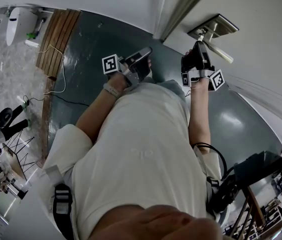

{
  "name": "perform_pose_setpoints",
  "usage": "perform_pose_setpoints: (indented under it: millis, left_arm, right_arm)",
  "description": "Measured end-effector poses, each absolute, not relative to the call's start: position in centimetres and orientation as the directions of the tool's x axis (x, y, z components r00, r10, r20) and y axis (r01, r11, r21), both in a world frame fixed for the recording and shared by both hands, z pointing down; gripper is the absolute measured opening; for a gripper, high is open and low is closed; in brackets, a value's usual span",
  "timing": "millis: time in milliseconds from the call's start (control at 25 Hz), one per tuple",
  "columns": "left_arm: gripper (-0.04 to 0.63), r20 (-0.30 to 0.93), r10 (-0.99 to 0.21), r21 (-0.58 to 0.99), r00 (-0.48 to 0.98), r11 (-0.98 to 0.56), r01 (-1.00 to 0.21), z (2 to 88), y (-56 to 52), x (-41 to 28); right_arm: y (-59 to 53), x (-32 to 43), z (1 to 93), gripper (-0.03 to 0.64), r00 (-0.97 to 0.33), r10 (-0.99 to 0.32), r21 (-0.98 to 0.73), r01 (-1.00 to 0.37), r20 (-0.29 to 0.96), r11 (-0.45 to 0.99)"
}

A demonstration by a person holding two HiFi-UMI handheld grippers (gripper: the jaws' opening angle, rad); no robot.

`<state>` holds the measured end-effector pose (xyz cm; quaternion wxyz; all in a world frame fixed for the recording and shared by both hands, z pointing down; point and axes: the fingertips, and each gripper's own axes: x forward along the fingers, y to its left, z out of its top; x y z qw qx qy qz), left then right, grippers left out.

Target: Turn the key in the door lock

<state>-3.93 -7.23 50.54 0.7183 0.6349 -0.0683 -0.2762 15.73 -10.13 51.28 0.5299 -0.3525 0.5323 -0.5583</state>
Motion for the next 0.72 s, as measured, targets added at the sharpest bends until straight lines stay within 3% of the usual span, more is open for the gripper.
perform_pose_setpoints:
  millis: [200, 360, 440, 520, 640, 720]
  left_arm:
    - [0.009, -0.253, -0.487, 0.95, 0.836, 0.039, 0.311, 50.4, -7.5, -4.2]
    - [0.008, -0.252, -0.491, 0.95, 0.834, 0.041, 0.311, 50.6, -7.5, -4.4]
    - [0.009, -0.252, -0.492, 0.949, 0.833, 0.044, 0.313, 50.6, -7.6, -4.4]
    - [0.008, -0.252, -0.491, 0.948, 0.834, 0.046, 0.314, 50.6, -7.5, -4.2]
    - [0.008, -0.251, -0.486, 0.949, 0.837, 0.048, 0.313, 50.9, -7.3, -3.9]
    - [0.008, -0.252, -0.483, 0.948, 0.839, 0.049, 0.313, 50.9, -7.2, -3.7]
  right_arm:
    - [-9.6, 15.1, 50.1, 0.053, -0.247, -0.969, -0.994, -0.095, -0.025, 0.05]
    - [-8.5, 14.8, 48.9, 0.135, -0.292, -0.945, -0.814, -0.578, 0.147, 0.051]
    - [-7.9, 14.8, 48.8, 0.138, -0.259, -0.934, -0.557, -0.827, 0.247, 0.082]
    - [-7.3, 14.8, 49.1, 0.138, -0.173, -0.92, -0.168, -0.978, 0.351, 0.12]
    - [-7.0, 14.5, 49.5, 0.138, -0.017, -0.902, 0.371, -0.908, 0.43, 0.195]
    - [-7.0, 14.3, 49.9, 0.138, 0.064, -0.898, 0.593, -0.771, 0.436, 0.233]
